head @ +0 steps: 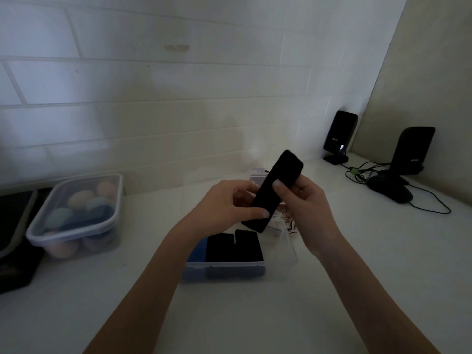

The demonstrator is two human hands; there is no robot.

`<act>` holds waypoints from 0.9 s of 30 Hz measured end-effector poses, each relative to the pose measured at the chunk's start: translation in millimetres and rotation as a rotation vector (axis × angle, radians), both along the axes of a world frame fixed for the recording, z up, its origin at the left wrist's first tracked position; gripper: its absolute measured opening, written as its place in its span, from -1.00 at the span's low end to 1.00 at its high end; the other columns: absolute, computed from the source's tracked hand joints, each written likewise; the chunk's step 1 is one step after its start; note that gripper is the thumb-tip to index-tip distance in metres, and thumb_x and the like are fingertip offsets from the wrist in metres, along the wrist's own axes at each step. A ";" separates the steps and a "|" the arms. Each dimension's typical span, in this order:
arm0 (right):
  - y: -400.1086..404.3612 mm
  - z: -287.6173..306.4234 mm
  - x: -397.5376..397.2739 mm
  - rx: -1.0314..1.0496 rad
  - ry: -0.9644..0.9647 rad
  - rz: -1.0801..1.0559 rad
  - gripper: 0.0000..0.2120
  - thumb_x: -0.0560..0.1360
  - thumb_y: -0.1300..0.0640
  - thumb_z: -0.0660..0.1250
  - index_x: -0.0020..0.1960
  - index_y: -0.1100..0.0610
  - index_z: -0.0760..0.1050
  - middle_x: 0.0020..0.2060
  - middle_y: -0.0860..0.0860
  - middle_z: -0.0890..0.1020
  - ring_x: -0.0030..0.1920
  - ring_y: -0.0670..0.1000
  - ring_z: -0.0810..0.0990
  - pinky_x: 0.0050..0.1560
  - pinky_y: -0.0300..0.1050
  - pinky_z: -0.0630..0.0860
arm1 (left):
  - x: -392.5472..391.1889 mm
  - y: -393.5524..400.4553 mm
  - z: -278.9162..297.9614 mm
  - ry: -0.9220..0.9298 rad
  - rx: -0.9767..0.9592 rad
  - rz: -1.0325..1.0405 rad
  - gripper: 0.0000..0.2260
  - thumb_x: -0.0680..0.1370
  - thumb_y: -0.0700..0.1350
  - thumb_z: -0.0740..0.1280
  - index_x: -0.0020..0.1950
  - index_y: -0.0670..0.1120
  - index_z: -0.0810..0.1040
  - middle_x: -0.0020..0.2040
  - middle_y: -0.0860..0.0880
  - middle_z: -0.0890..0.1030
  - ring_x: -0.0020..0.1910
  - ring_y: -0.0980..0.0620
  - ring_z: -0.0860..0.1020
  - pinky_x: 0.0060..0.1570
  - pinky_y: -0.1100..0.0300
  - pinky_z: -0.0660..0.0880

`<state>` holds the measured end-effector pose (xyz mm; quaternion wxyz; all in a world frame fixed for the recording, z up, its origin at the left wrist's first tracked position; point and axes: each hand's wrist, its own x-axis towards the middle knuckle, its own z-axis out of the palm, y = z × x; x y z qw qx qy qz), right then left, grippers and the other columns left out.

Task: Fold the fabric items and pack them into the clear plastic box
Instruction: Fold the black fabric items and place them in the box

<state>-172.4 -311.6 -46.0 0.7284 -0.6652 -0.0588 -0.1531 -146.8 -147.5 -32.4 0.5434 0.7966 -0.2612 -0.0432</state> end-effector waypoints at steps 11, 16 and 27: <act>-1.1 8.5 -6.8 -0.072 -0.112 0.068 -0.83 0.44 0.31 0.37 -0.11 0.05 0.59 -0.37 -0.09 0.65 -0.35 -0.13 0.55 -0.38 -0.24 0.42 | 4.3 -1.5 -3.9 -0.238 -0.037 0.389 -0.72 0.40 -0.13 0.47 -0.33 -0.03 0.36 -0.43 0.01 0.48 -0.48 0.14 0.43 -0.48 0.32 0.41; 7.2 7.0 -11.5 -0.490 -0.368 0.007 -0.71 0.36 0.34 0.46 -0.05 0.01 0.60 -0.08 -0.06 0.69 -0.03 -0.11 0.64 -0.01 -0.27 0.54 | 1.7 -6.3 6.0 0.190 -0.370 0.328 -0.80 0.58 -0.06 0.23 -0.17 -0.15 0.39 -0.30 -0.12 0.65 -0.36 -0.04 0.65 -0.37 0.15 0.62; 13.4 4.0 -13.5 -0.694 -0.320 0.043 -0.86 0.36 -0.04 0.40 -0.08 -0.19 0.58 -0.23 -0.25 0.64 -0.22 -0.24 0.52 -0.21 -0.41 0.40 | 2.0 0.6 0.3 0.248 -0.440 0.133 -0.80 0.57 -0.23 0.23 -0.11 -0.05 0.62 -0.23 0.04 0.71 -0.19 0.07 0.66 -0.13 0.20 0.62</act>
